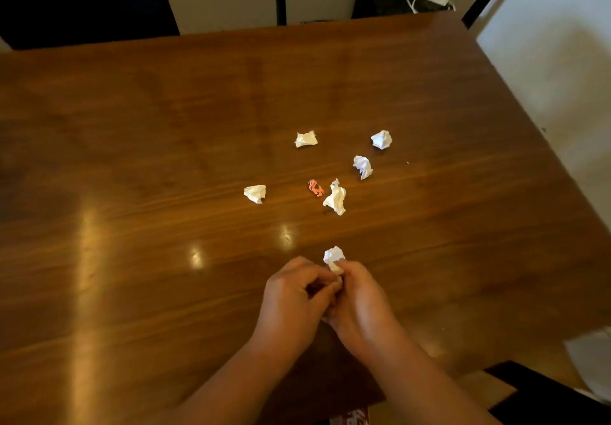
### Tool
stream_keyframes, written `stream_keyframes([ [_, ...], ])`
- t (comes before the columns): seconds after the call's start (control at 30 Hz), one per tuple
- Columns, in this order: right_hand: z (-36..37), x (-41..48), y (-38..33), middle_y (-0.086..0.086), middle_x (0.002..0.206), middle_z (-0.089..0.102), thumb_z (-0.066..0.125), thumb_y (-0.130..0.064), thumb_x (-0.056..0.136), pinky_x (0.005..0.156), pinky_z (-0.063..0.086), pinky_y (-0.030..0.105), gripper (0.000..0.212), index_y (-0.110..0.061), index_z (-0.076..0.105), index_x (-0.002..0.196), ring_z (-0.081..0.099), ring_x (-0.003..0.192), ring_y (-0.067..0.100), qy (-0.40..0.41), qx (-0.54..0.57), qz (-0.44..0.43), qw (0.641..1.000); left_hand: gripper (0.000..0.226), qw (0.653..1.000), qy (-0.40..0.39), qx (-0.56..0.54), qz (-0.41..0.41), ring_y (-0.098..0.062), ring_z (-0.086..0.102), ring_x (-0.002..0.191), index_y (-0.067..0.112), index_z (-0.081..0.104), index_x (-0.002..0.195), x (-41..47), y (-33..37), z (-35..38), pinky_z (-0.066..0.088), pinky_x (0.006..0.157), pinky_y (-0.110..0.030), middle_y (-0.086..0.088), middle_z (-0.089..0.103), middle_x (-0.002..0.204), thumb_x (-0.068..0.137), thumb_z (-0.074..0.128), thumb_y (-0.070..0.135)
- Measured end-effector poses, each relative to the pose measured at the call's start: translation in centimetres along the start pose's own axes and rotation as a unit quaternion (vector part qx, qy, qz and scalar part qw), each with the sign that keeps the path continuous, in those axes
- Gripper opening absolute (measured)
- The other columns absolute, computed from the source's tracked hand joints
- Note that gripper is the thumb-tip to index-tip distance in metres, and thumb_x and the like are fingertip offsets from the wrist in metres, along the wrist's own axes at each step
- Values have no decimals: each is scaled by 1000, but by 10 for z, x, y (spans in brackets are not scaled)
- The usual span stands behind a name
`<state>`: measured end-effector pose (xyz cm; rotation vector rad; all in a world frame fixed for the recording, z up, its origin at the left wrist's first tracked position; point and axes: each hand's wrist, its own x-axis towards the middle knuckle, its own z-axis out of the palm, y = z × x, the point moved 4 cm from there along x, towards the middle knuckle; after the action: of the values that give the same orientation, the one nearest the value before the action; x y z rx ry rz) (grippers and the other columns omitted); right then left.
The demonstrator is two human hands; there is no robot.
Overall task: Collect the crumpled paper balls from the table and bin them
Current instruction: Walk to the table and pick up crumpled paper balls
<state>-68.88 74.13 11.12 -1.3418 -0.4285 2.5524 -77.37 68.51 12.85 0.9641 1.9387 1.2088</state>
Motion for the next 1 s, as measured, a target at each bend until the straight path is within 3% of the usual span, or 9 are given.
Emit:
stream_keyframes([
  [0.1,-13,-5,0,16,97,76,50,-42,94,69,57,38,39,-10,66,110,74,90,27,61,10,-3,998,31,998,-14,18,-56,-1,62,68,42,54,80,-5,-1,17,48,53,-13,17,63,83,80,74,20],
  [0.23,-23,-9,3,18,101,74,57,-30,93,84,56,39,32,-5,69,108,71,97,29,55,51,19,997,33,992,-54,91,-63,-1,55,67,42,45,77,-10,-1,35,42,52,-17,11,56,73,77,71,21],
  [0.33,-38,-9,5,17,85,71,50,-19,96,68,57,33,27,-1,69,97,70,83,26,64,92,21,993,24,982,-148,106,-45,1,56,74,40,51,82,-5,0,41,44,58,-17,12,59,79,76,72,32],
  [0.43,-64,-10,3,13,73,63,53,-17,95,45,51,23,20,-2,63,102,62,61,17,86,153,24,984,21,973,-190,123,-53,4,58,77,44,55,89,7,-6,36,44,60,-14,16,61,83,76,70,50],
  [0.53,-87,-8,-2,0,58,45,58,-22,91,32,27,17,11,-12,53,91,37,40,7,72,166,11,984,16,973,-160,156,-62,0,59,74,44,55,91,35,-13,22,43,59,-14,14,62,84,81,67,48],
  [0.7,-113,-12,-16,-1,56,39,61,-30,84,32,25,20,21,-10,60,90,31,41,9,76,92,-27,992,16,970,-26,237,-43,-2,60,74,43,54,85,124,-19,-9,39,55,-15,16,61,85,83,69,41],
  [0.77,-123,-15,-18,0,55,38,55,-33,91,33,24,21,24,-9,60,88,30,41,9,96,81,-30,992,26,950,-17,312,7,-10,58,85,33,59,102,157,-18,-9,43,63,-24,7,62,98,80,70,42],
  [0.87,-132,-22,-21,0,55,37,49,-33,95,35,21,22,27,-9,57,87,29,41,10,114,80,-29,990,53,884,-90,458,40,-28,53,113,28,51,128,189,-22,8,50,85,-41,-6,55,125,80,70,41],
  [1.0,-140,-31,-24,-1,55,34,55,-33,84,36,19,22,23,-9,55,86,27,39,9,116,83,-32,989,43,860,-131,491,42,-28,57,108,29,56,126,208,-31,23,50,78,-36,-6,55,122,84,68,30],
])
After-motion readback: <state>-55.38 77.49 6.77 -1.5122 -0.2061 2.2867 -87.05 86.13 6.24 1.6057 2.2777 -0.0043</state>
